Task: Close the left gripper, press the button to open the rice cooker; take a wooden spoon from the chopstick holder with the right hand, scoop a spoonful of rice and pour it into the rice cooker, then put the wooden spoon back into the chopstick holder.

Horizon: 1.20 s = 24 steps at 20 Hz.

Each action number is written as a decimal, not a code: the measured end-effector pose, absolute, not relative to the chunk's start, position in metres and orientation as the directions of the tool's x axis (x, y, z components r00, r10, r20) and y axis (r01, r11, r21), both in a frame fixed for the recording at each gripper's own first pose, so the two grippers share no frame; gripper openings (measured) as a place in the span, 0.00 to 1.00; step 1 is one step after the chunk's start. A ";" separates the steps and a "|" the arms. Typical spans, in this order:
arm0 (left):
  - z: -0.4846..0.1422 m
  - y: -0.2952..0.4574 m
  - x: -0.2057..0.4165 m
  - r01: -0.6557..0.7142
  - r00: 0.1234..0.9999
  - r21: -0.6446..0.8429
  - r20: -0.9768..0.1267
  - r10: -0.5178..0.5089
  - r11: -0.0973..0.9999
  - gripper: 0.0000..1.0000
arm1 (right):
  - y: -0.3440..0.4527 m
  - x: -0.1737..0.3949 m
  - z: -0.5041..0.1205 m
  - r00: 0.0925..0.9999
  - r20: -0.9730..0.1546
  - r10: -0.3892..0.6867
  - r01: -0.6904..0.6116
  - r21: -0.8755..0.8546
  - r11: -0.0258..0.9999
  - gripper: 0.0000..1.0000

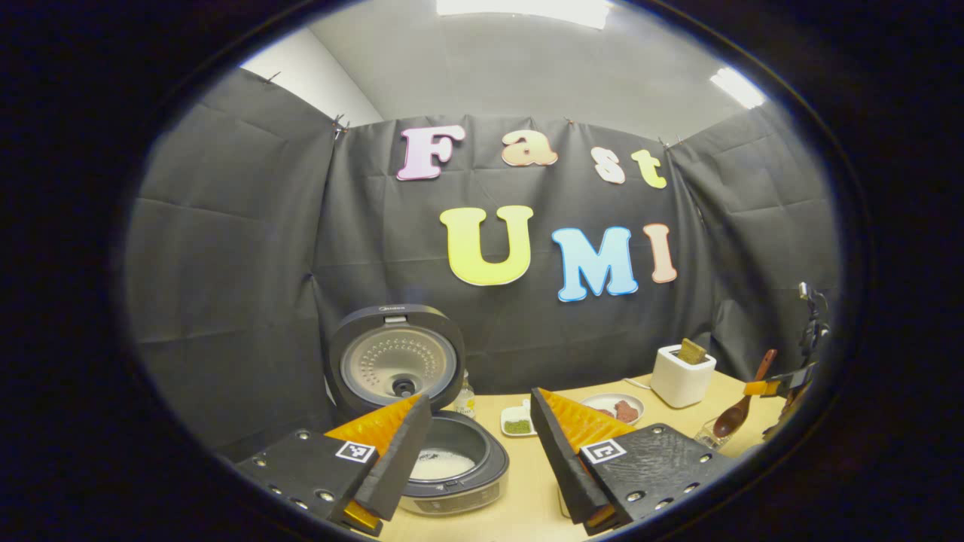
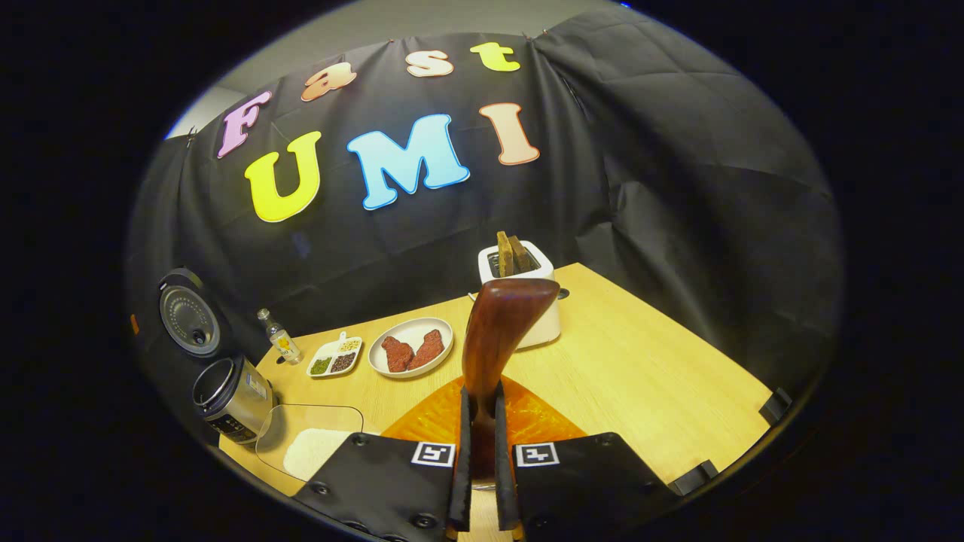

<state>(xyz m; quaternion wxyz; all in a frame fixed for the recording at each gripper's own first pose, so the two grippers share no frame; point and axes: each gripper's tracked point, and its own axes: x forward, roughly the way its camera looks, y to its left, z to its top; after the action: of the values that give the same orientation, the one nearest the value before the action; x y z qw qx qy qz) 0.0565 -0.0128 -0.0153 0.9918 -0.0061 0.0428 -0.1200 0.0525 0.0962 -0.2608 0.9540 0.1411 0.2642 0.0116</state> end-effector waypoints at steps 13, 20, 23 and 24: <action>0.007 -0.008 0.087 0.188 0.981 0.016 -0.056 -0.187 0.982 0.80 | 0.066 0.036 -0.208 0.910 -0.413 0.020 0.032 0.118 0.993 0.97; 0.028 0.029 0.162 0.098 0.994 0.071 -0.048 -0.095 0.993 0.80 | 0.070 0.016 -0.164 0.942 -0.335 -0.017 0.041 0.064 0.997 0.98; 0.041 0.046 0.202 0.072 0.997 0.058 -0.033 -0.070 0.996 0.80 | 0.078 0.010 -0.159 0.944 -0.330 -0.030 0.053 0.060 0.997 0.98; 0.049 0.052 0.217 0.068 0.997 0.054 -0.024 -0.067 0.996 0.80 | 0.080 0.008 -0.160 0.943 -0.331 -0.038 0.060 0.056 0.997 0.98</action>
<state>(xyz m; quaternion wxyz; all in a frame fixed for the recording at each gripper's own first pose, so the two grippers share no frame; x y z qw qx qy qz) 0.2170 0.0522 0.0486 0.9990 0.0272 0.0110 -0.0337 0.0084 0.0799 -0.1596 0.9851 0.0324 0.1670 -0.0248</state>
